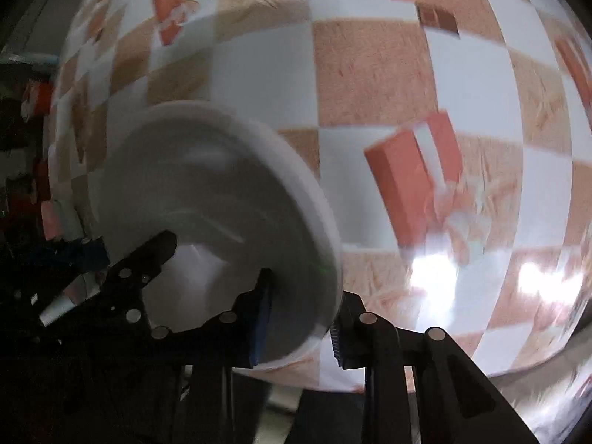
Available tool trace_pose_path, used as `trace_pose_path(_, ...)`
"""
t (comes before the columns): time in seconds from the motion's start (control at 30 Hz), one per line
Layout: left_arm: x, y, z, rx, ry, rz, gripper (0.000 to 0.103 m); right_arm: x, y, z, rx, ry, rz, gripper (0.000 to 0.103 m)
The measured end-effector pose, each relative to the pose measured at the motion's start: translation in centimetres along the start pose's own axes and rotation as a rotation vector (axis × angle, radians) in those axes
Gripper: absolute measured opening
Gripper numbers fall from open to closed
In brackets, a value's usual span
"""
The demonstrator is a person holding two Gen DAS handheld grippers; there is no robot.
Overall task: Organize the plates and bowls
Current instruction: 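Carry the white bowl with both grippers over the red bowl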
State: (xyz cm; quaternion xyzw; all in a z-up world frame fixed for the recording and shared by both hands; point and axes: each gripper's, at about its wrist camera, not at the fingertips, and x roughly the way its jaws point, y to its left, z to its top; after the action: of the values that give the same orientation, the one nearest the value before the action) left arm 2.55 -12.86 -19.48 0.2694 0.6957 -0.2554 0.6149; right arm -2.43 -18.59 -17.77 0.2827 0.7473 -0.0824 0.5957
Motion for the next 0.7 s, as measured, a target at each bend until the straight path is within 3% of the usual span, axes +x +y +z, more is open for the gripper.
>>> trace_pose_path(0.3, -3.0, 1.5, -3.7, 0.021, -0.055, -0.018, 0.026, -0.9, 4.1, -4.1, -0.092, 0.005, -0.042, 0.029)
trace_pose_path(0.7, -7.7, 9.2, -6.9, -0.205, -0.177, -0.002, 0.027, -4.1, 14.8, -3.6, -0.3, -0.06, -0.099, 0.03)
